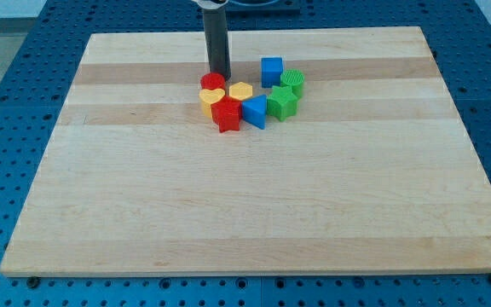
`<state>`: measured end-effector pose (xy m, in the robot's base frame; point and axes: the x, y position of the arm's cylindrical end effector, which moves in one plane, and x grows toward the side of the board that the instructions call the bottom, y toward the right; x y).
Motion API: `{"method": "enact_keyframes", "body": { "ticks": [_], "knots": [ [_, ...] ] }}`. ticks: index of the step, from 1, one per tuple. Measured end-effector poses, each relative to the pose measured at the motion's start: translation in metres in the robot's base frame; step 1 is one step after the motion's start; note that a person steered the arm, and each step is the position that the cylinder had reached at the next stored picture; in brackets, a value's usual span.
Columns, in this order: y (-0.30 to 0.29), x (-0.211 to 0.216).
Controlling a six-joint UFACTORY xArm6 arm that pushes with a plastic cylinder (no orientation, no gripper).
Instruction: Push the green star away from the green circle
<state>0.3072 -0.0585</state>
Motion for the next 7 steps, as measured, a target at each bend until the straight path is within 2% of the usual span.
{"method": "enact_keyframes", "body": {
  "ticks": [1, 3, 6, 7],
  "knots": [
    [0.012, -0.009],
    [0.074, -0.012],
    [0.152, 0.023],
    [0.154, 0.018]
  ]
}}
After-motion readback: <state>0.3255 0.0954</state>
